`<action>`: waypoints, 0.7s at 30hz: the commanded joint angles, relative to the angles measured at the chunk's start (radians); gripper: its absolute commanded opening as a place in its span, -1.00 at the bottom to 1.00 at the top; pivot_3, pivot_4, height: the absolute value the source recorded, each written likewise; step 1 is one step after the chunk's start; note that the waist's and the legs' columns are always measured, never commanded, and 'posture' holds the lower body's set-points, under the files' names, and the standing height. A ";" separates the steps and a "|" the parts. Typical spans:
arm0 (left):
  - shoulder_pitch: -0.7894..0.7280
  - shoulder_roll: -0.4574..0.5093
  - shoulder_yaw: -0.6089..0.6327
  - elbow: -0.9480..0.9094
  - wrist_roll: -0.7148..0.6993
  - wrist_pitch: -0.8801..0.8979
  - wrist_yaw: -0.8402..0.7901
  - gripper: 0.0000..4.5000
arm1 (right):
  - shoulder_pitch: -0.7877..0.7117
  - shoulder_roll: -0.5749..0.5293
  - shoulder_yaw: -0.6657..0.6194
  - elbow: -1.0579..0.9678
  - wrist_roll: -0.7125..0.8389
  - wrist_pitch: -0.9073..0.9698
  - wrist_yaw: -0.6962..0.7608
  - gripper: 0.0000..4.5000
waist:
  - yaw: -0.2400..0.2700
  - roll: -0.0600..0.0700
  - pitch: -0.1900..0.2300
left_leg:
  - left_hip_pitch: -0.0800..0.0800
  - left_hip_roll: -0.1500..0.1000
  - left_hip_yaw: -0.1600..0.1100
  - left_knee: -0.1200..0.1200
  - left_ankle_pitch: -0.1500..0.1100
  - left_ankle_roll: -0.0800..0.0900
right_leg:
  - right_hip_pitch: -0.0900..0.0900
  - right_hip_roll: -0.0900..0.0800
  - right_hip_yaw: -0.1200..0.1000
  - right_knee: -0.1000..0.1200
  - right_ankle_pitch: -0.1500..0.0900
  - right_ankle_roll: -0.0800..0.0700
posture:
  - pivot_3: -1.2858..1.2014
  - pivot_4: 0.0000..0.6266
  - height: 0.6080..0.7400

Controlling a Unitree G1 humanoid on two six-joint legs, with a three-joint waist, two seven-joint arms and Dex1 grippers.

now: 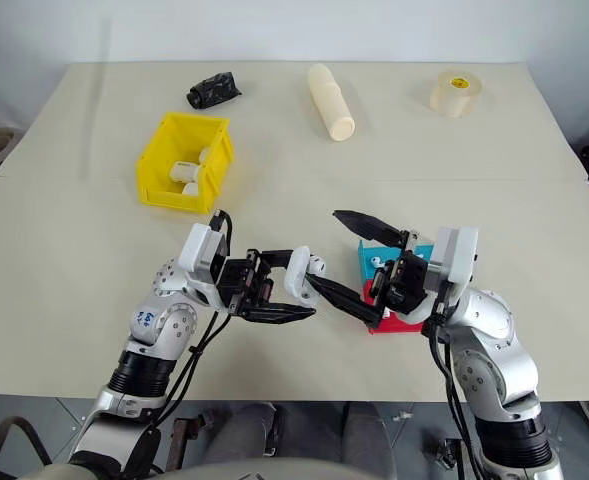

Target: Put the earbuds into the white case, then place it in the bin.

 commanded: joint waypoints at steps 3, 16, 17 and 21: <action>0.042 0.056 0.045 0.024 0.055 -0.109 0.004 0.24 | 0.127 -0.137 -0.158 -0.044 0.012 0.014 0.065 0.99 | 0.003 0.000 0.000 | 0.000 0.000 0.000 -0.001 0.000 0.000 | 0.001 0.000 -0.001 -0.001 0.000 0.000 | 0.03 -0.52 1.00; 0.163 0.096 0.071 -0.049 0.142 -0.209 0.158 0.24 | 0.240 -0.360 -0.460 0.579 -0.225 -0.365 0.370 0.99 | 0.001 0.000 0.000 | 0.001 0.000 0.003 -0.001 0.000 0.001 | 0.002 0.000 0.001 -0.001 0.000 0.000 | 0.03 -0.52 1.00; 0.166 0.093 0.067 -0.057 0.145 -0.214 0.169 0.24 | 0.226 -0.371 -0.458 0.616 -0.231 -0.376 0.380 0.99 | -0.001 0.000 0.000 | 0.001 0.000 0.003 -0.001 0.000 0.001 | 0.002 0.000 0.000 -0.001 0.000 0.000 | 0.03 -0.52 1.00; 0.180 0.073 0.057 -0.079 0.165 -0.235 0.220 0.24 | 0.154 -0.387 -0.424 0.673 -0.237 -0.382 0.403 0.99 | -0.004 0.000 0.000 | 0.002 0.002 0.005 -0.002 0.000 0.000 | 0.001 0.001 0.001 -0.001 0.000 0.000 | 0.03 -0.52 1.00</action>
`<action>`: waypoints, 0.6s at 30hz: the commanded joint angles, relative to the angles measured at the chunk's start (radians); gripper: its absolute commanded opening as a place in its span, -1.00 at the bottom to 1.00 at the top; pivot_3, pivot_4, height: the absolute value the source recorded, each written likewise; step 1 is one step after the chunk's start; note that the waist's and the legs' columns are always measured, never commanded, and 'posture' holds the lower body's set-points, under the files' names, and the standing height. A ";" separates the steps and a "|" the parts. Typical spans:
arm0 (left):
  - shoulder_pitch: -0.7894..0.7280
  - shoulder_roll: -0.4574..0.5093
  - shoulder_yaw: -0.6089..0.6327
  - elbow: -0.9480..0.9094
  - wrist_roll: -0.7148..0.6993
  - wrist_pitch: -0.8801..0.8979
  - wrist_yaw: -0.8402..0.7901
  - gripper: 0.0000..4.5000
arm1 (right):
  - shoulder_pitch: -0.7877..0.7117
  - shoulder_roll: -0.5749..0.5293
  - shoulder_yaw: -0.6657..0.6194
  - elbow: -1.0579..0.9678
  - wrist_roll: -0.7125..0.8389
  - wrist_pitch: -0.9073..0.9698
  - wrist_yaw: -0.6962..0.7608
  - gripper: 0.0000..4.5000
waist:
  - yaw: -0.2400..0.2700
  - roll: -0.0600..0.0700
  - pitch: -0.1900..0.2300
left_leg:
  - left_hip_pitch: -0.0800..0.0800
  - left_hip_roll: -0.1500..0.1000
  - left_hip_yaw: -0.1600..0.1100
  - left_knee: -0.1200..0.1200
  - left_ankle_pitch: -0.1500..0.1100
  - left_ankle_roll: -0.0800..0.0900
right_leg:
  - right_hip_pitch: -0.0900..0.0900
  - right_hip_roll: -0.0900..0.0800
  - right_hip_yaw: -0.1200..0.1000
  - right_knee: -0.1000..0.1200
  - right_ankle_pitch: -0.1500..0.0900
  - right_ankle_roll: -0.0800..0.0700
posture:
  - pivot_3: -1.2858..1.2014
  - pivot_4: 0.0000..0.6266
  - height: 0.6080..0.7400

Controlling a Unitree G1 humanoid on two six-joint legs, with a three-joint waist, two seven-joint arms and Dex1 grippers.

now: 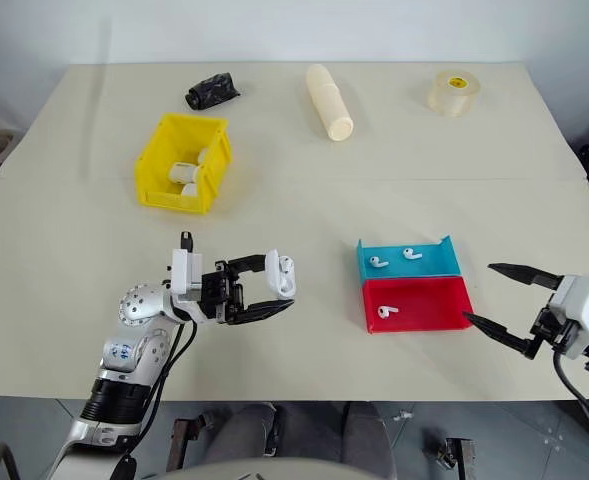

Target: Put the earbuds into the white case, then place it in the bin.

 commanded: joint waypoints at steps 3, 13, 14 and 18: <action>0.023 -0.030 -0.019 -0.069 0.019 -0.029 0.077 0.24 | -0.095 -0.023 0.063 -0.062 0.021 0.061 0.027 0.99 | 0.002 0.001 0.000 | 0.000 0.000 0.000 0.001 0.000 0.000 | 0.000 0.000 0.000 0.000 0.000 0.000 | 0.03 -0.52 1.00; 0.000 -0.037 -0.042 -0.070 0.014 -0.019 0.104 0.24 | -0.436 -0.192 0.404 -0.199 -0.209 0.547 -0.120 0.99 | 0.007 0.002 0.000 | -0.002 -0.001 -0.002 0.002 0.000 0.000 | -0.001 -0.001 -0.001 0.000 0.000 0.000 | 0.03 -0.52 1.00; -0.002 -0.039 -0.044 -0.070 0.015 -0.020 0.105 0.24 | -0.485 -0.196 0.443 -0.179 -0.258 0.556 -0.138 0.99 | 0.008 0.002 0.000 | -0.002 -0.001 -0.002 0.002 0.000 0.000 | -0.001 -0.002 -0.001 0.000 0.000 0.000 | 0.03 -0.52 1.00; -0.008 -0.045 -0.060 -0.075 0.017 -0.018 0.109 0.24 | -0.651 -0.199 0.571 -0.145 -0.331 0.656 -0.080 0.99 | 0.005 0.002 0.000 | -0.003 -0.002 -0.002 0.000 0.000 0.000 | -0.003 -0.002 0.000 -0.001 0.000 0.000 | 0.03 -0.52 1.00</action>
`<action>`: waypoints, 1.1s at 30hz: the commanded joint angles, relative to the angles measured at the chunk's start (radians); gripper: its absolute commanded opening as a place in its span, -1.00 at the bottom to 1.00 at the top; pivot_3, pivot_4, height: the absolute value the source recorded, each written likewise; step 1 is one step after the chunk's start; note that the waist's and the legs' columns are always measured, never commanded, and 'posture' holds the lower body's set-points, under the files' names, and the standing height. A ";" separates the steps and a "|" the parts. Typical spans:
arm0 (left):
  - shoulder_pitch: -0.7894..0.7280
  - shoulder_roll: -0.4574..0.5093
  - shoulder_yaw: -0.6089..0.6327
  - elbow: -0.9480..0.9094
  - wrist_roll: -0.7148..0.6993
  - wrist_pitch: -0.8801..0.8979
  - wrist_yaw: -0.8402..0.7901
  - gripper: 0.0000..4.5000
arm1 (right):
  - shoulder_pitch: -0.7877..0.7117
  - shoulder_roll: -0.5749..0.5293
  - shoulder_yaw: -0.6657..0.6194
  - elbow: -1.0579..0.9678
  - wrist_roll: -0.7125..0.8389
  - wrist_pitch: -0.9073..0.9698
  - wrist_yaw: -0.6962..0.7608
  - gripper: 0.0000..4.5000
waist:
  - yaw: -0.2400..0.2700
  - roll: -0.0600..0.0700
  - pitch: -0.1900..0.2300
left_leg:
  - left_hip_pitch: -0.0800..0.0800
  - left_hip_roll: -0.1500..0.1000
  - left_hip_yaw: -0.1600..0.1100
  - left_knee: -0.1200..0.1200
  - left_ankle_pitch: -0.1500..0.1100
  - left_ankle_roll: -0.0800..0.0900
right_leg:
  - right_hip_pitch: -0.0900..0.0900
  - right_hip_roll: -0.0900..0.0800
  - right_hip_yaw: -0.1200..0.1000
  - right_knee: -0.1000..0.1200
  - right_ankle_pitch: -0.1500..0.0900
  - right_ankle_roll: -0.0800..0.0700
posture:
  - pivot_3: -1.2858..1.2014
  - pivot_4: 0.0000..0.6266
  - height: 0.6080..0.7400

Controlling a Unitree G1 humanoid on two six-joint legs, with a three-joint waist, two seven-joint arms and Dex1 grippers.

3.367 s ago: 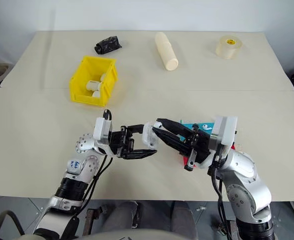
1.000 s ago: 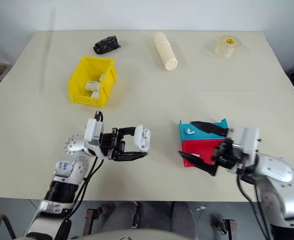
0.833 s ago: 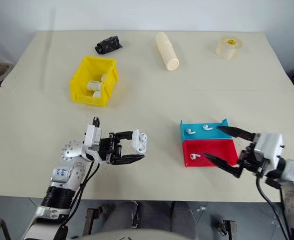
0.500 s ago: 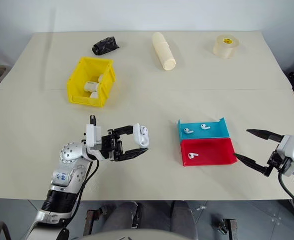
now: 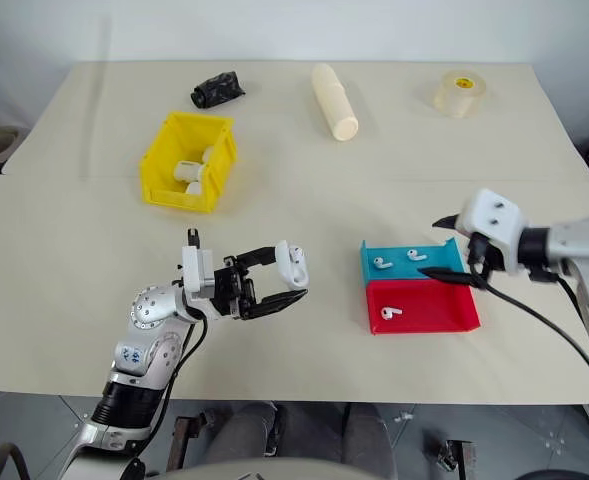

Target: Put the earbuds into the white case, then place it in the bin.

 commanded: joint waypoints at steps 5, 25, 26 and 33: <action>-0.013 -0.018 -0.039 -0.032 -0.001 -0.022 0.001 0.24 | -0.214 0.018 0.196 0.118 -0.186 -0.028 0.085 0.99 | -0.001 0.000 0.000 | -0.002 0.000 0.000 0.000 0.000 0.000 | -0.001 0.000 -0.001 -0.001 0.000 0.000 | 0.03 -0.52 1.00; -0.016 -0.026 -0.065 -0.026 0.007 -0.043 0.011 0.24 | -0.355 0.125 0.360 0.258 -0.444 -0.137 0.219 0.72 | -0.002 0.000 0.000 | -0.002 0.001 0.000 0.001 0.000 0.000 | -0.002 0.001 -0.001 0.000 0.000 0.000 | 0.03 -0.52 1.00; -0.017 -0.026 -0.065 -0.025 0.007 -0.044 0.011 0.24 | -0.354 0.125 0.362 0.263 -0.451 -0.143 0.219 0.58 | -0.002 0.000 0.000 | -0.002 0.001 0.000 0.001 0.000 0.000 | -0.002 0.001 -0.001 0.000 0.000 0.000 | 0.03 -0.52 1.00; -0.026 -0.027 -0.066 -0.015 0.005 -0.048 0.006 0.24 | -0.343 0.136 0.358 0.262 -0.467 -0.144 0.220 -0.17 | -0.003 0.000 0.000 | -0.002 0.001 0.000 0.001 0.000 0.000 | -0.002 0.001 -0.001 0.000 0.000 0.000 | 0.03 -0.52 1.00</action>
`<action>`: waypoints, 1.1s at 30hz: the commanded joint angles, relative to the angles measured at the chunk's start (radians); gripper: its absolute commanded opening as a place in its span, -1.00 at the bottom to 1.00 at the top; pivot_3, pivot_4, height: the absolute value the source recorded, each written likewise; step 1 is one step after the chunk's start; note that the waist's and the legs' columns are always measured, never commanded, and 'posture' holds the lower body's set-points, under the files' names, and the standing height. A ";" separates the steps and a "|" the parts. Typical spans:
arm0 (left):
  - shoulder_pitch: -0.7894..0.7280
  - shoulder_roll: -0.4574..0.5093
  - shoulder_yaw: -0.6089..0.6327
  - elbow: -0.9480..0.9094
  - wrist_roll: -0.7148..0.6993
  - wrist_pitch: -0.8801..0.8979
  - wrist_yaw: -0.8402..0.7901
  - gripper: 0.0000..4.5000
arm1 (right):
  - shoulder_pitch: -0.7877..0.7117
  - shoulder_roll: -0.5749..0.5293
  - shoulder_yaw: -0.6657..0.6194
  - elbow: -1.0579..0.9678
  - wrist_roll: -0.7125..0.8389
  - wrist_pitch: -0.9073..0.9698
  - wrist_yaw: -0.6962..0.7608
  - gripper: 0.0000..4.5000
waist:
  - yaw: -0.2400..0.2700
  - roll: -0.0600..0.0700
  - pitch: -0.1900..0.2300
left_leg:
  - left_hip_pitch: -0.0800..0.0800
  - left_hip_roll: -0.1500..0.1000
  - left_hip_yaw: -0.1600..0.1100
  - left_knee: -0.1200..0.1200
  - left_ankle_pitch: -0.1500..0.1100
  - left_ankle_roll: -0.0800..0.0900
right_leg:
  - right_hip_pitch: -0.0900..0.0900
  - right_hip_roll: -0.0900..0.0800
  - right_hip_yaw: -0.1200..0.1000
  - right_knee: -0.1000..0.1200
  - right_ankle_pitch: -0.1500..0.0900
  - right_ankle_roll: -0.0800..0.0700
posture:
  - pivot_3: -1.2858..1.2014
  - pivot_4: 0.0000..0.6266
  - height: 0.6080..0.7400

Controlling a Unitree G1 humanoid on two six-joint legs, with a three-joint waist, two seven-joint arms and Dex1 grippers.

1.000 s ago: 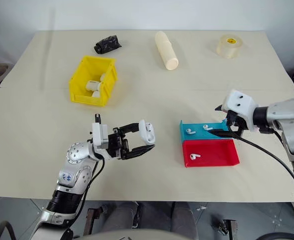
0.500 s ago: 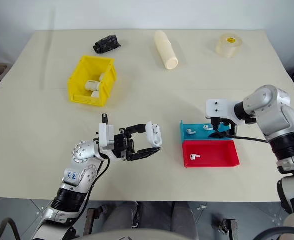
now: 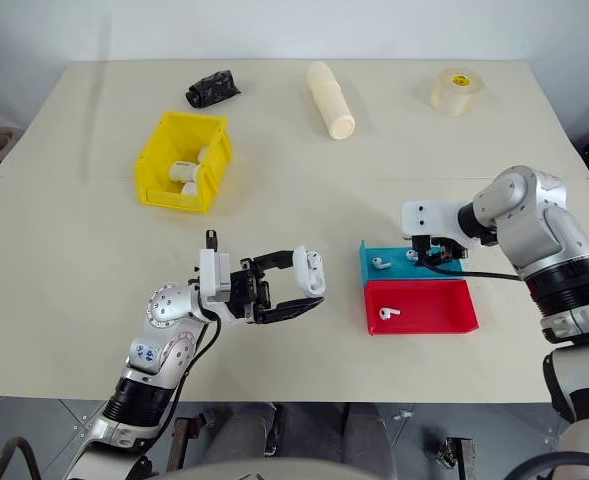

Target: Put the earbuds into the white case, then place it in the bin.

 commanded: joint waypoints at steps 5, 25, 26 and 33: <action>-0.011 -0.008 -0.001 -0.019 -0.001 -0.026 0.002 0.24 | 0.011 0.012 0.001 -0.018 -0.024 0.006 0.003 -0.17 | 0.000 0.000 0.000 | 0.000 0.000 0.000 0.000 0.000 0.000 | 0.000 0.000 0.000 0.000 0.000 0.000 | 0.03 -0.52 1.00; -0.019 -0.018 -0.002 -0.015 0.005 -0.029 0.006 0.24 | 0.024 0.032 0.000 -0.022 -0.040 0.005 0.011 -0.77 | -0.001 0.000 0.000 | 0.001 0.000 0.000 0.001 0.000 0.000 | 0.001 0.000 0.000 0.001 0.000 0.000 | 0.03 -0.52 1.00; -0.019 -0.018 -0.002 -0.014 0.004 -0.029 0.005 0.24 | 0.026 0.031 -0.006 -0.028 -0.037 0.009 0.007 -0.77 | -0.001 0.000 0.000 | 0.001 0.000 0.000 0.001 0.000 0.000 | 0.001 0.000 0.000 0.001 0.000 0.000 | 0.03 -0.52 1.00; -0.028 -0.013 0.010 0.000 -0.002 -0.034 -0.004 0.24 | 0.056 0.023 -0.142 -0.136 0.098 0.048 -0.002 -0.77 | 0.000 0.000 0.000 | 0.001 0.000 0.000 0.000 0.000 0.000 | 0.001 0.000 0.000 0.001 0.000 0.000 | 0.03 -0.52 1.00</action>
